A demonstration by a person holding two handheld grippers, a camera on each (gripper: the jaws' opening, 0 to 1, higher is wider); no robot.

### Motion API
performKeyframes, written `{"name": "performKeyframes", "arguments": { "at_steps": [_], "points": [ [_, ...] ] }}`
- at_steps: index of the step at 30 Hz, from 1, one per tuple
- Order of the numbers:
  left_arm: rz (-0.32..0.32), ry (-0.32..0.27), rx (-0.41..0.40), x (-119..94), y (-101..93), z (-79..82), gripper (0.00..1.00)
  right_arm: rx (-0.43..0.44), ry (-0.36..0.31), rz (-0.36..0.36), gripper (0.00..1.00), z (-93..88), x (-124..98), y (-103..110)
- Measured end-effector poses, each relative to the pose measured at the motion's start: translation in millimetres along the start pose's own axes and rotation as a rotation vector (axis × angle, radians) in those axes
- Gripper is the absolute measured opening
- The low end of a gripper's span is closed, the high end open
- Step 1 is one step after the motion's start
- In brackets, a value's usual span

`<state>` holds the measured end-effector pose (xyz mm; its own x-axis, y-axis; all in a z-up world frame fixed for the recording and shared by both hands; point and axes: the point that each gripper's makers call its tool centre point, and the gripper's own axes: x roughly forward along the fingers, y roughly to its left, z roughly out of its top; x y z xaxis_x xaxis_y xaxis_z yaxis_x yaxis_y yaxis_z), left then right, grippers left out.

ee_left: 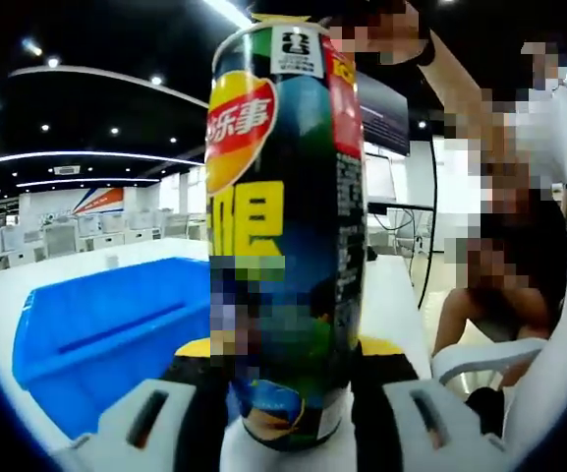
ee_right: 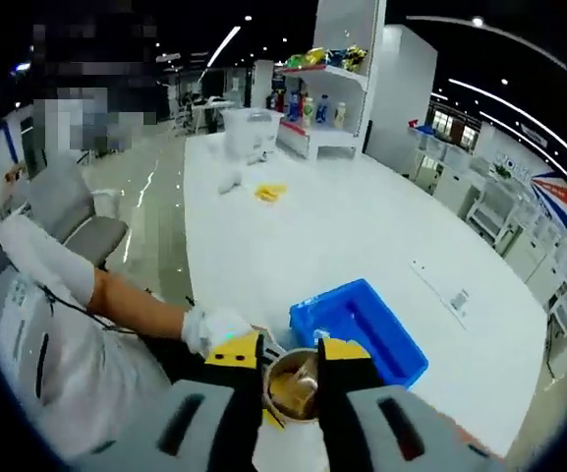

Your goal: Open the lid of the chip container on the table, take out the chips, place them into the box in front of the container, and close the lid

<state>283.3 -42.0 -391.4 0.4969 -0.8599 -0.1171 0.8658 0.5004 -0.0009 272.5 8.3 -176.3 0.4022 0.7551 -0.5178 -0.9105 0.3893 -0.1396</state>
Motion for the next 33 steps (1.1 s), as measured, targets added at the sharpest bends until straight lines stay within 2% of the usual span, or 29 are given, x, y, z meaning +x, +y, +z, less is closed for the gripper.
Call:
{"name": "performKeyframes", "arguments": {
  "at_steps": [1,4,7,9,11,13,17,19,22,25,27,28,33],
  "points": [
    [-0.003,0.000,0.000,0,-0.1,0.0,0.50,0.008,-0.007,-0.004,0.25,-0.5,-2,-2],
    [-0.027,0.008,0.008,-1,-1.0,-0.4,0.50,0.051,-0.121,-0.044,0.26,-1.0,-16,-16],
    [-0.046,0.017,0.015,-2,-2.0,-0.8,0.50,0.054,-0.142,-0.061,0.27,-20.0,-23,-23],
    [-0.062,0.017,0.018,-2,-3.3,-1.0,0.50,0.091,-0.208,-0.078,0.28,-27.3,-29,-29],
    [-0.075,0.019,0.019,-2,-4.0,-1.0,0.50,0.123,-0.238,-0.114,0.30,-41.5,-34,-38],
    [-0.099,0.025,0.021,-3,-6.0,-1.2,0.50,0.112,-0.256,-0.141,0.32,-53.7,-38,-45],
    [-0.153,0.041,0.028,-5,-9.5,-2.5,0.50,0.201,-0.352,-0.209,0.34,-82.7,-44,-56],
    [-0.169,0.041,0.031,-6,-11.0,-2.5,0.50,0.238,-0.362,-0.246,0.39,-103.8,-44,-61],
    [-0.188,0.036,0.031,-7,-13.1,-2.4,0.50,0.219,-0.337,-0.280,0.45,-138.1,-37,-60],
    [-0.210,0.036,0.034,-9,-16.0,-2.4,0.50,0.206,-0.320,-0.330,0.47,-161.8,-34,-63],
    [-0.238,0.047,0.041,-12,-19.3,-2.8,0.50,0.189,-0.324,-0.394,0.49,-179.0,-32,-68],
    [-0.251,0.048,0.040,-13,-21.0,-2.9,0.50,0.146,-0.328,-0.428,0.49,-186.7,-30,-68],
    [-0.265,0.050,0.042,-15,-22.6,-3.3,0.50,0.181,-0.275,-0.434,0.51,-226.7,-9,-61]
  ]
}}
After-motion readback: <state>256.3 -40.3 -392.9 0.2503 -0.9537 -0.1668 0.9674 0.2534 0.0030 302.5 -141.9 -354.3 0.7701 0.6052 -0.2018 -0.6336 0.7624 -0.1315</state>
